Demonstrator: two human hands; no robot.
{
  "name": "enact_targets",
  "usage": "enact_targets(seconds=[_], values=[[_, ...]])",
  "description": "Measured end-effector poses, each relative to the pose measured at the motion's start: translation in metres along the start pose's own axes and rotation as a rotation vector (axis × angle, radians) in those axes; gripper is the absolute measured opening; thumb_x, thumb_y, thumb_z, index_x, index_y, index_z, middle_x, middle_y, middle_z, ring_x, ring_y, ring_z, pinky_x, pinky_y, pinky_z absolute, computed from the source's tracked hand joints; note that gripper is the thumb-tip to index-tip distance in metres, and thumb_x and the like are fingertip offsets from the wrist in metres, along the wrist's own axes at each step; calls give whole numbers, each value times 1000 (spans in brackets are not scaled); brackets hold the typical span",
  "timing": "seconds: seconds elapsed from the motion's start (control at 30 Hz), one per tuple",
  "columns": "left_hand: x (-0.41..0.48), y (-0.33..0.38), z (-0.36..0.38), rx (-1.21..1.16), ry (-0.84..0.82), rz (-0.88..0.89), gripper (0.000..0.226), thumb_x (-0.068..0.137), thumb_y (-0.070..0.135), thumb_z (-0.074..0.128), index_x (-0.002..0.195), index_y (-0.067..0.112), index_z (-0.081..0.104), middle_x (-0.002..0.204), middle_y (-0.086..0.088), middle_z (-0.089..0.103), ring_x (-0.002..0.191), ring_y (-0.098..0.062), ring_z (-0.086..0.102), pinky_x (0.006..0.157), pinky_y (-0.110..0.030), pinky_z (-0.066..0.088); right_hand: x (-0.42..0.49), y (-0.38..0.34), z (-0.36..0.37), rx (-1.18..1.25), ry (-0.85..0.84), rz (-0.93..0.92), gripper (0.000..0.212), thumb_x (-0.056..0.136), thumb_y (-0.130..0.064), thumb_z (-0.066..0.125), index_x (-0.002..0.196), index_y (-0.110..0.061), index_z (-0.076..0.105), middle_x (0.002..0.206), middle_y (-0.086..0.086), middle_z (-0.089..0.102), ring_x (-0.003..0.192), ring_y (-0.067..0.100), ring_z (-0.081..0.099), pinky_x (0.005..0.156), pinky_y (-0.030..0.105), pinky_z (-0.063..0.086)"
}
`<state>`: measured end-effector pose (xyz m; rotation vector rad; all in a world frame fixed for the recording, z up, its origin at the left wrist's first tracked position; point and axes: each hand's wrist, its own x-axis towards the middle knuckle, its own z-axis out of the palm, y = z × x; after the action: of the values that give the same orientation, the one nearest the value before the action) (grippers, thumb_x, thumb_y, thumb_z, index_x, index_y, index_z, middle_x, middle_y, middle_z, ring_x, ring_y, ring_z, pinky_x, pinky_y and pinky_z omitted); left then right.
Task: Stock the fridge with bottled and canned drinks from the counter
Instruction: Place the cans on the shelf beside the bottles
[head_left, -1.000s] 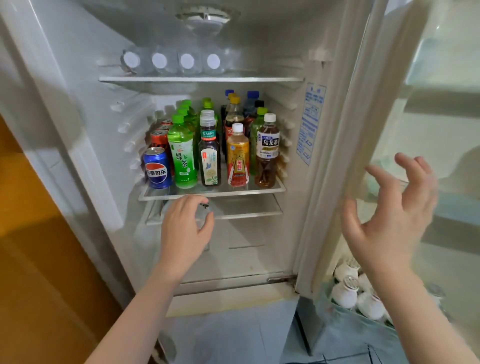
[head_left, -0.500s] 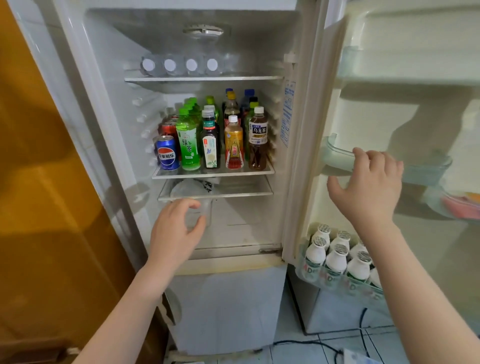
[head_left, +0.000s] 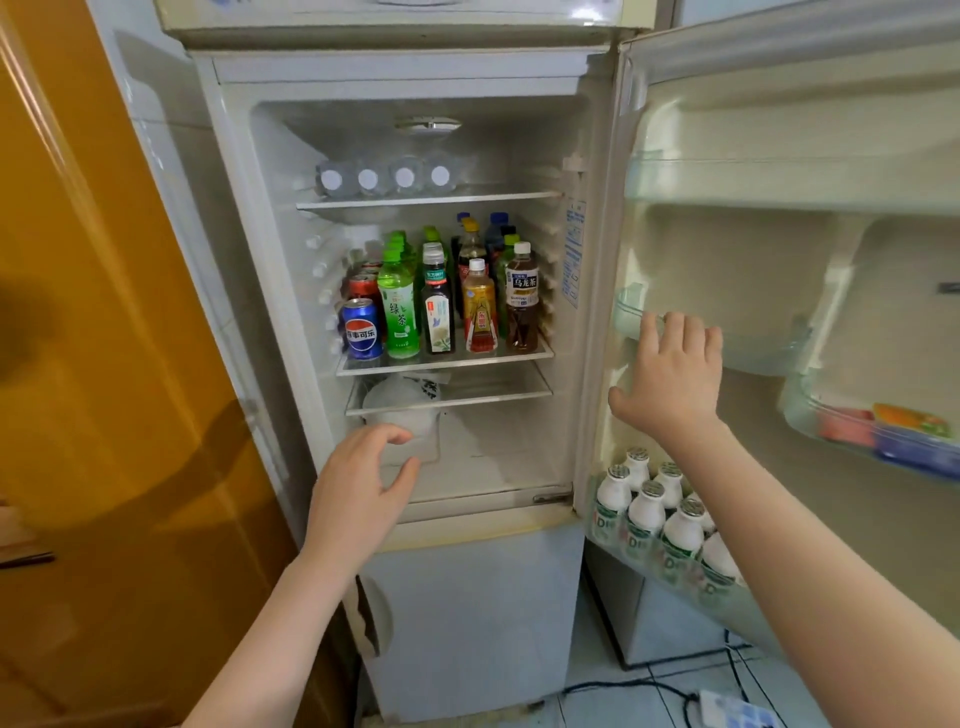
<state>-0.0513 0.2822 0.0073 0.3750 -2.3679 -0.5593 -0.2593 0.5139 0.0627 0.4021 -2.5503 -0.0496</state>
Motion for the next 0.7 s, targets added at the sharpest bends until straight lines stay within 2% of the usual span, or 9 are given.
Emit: enact_targets(seconds=[0.1, 0.17, 0.3, 0.37, 0.43, 0.6, 0.7], values=[[-9, -6, -16, -27, -3, -23, 25, 90, 28, 59, 115, 24, 58, 116, 13, 58, 106, 2, 47, 88, -18, 36, -17, -9, -9, 18, -46, -54, 76, 78, -49, 55, 138, -8, 35, 155, 17, 11, 144, 32, 6, 115, 49, 7], [-14, -7, -25, -32, -7, -17, 26, 90, 28, 59, 116, 24, 58, 117, 11, 59, 106, 2, 46, 88, -18, 36, -38, -16, -14, 146, -39, -45, 72, 81, -41, 57, 140, -7, 35, 157, 17, 8, 146, 30, 1, 115, 50, 6], [-25, -9, -38, -57, -1, 9, 27, 90, 28, 60, 117, 23, 58, 115, 15, 55, 106, 4, 44, 88, -18, 35, -97, -27, -32, 452, 167, -8, 51, 80, -24, 64, 126, -3, 52, 150, 22, 29, 142, 36, 19, 113, 53, 17], [-31, -10, -42, -88, -7, 8, 27, 90, 27, 60, 117, 24, 58, 113, 17, 53, 105, 4, 44, 87, -17, 34, -124, -28, -43, 535, 276, -32, 43, 78, -16, 67, 118, -3, 58, 144, 20, 39, 139, 37, 27, 111, 53, 24], [-37, -10, -44, -112, -22, 17, 26, 90, 28, 59, 116, 25, 57, 113, 18, 52, 106, 4, 44, 87, -17, 35, -149, -26, -57, 570, 378, -47, 37, 77, -12, 69, 112, -4, 60, 138, 17, 45, 137, 35, 31, 109, 47, 26], [-58, -7, -48, -161, -67, 40, 24, 91, 31, 58, 115, 29, 56, 113, 19, 51, 106, 4, 43, 83, -11, 31, -198, -19, -87, 484, 747, 73, 22, 77, -10, 60, 96, -2, 65, 123, 19, 56, 126, 36, 43, 105, 38, 31], [-72, -8, -52, -174, -95, 59, 24, 91, 30, 58, 115, 28, 56, 114, 18, 51, 106, 5, 43, 76, -2, 28, -225, -20, -92, 353, 864, 149, 21, 80, -15, 58, 97, -6, 66, 127, 16, 55, 126, 32, 42, 103, 36, 29]])
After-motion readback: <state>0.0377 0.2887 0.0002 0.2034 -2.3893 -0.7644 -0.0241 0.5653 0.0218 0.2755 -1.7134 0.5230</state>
